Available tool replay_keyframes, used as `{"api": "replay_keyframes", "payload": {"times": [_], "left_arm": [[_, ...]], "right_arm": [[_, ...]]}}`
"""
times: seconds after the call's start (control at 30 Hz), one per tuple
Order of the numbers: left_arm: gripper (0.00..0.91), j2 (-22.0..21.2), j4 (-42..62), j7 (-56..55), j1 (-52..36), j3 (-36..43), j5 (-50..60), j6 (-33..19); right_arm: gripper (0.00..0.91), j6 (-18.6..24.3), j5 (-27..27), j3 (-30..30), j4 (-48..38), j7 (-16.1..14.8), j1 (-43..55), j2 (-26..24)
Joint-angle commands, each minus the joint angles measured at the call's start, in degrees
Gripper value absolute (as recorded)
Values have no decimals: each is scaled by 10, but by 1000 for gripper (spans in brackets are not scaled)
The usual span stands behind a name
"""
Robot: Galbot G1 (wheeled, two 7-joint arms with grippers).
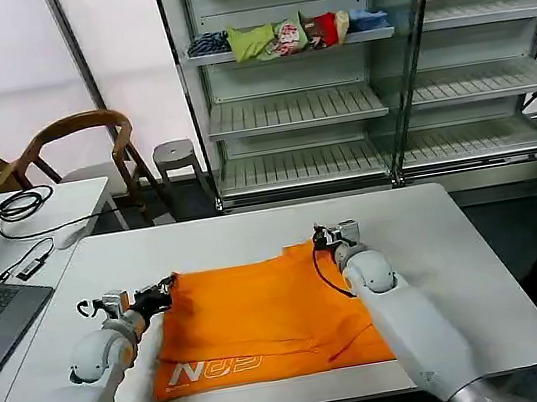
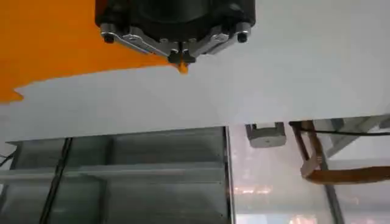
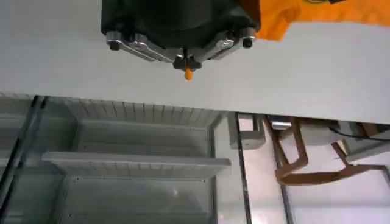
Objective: Fold and organize the clothes.
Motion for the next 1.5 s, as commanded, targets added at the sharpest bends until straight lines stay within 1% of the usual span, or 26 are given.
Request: {"api": "replay_keyframes", "payload": {"times": [0.03, 0.27, 0.6, 0.87, 1.23, 1.5], "left_arm": [[20, 7, -102, -1, 68, -18, -6, 1], [20, 7, -129, 0, 114, -48, -5, 1], [20, 5, -142, 2, 155, -86, 5, -7], [20, 5, -198, 2, 198, -117, 5, -6], [20, -3, -235, 2, 247, -142, 18, -8], [20, -9, -255, 3, 276, -143, 34, -9]], "right_arm": [[0, -9, 24, 3, 144, 8, -70, -48], [0, -8, 22, 24, 208, 7, -124, -67], [0, -7, 18, 39, 242, 9, -165, -76], [0, -6, 17, 56, 294, 7, -219, -92], [0, 11, -11, 68, 325, -3, -291, -97], [0, 18, -21, 74, 333, -5, -310, -95]]}}
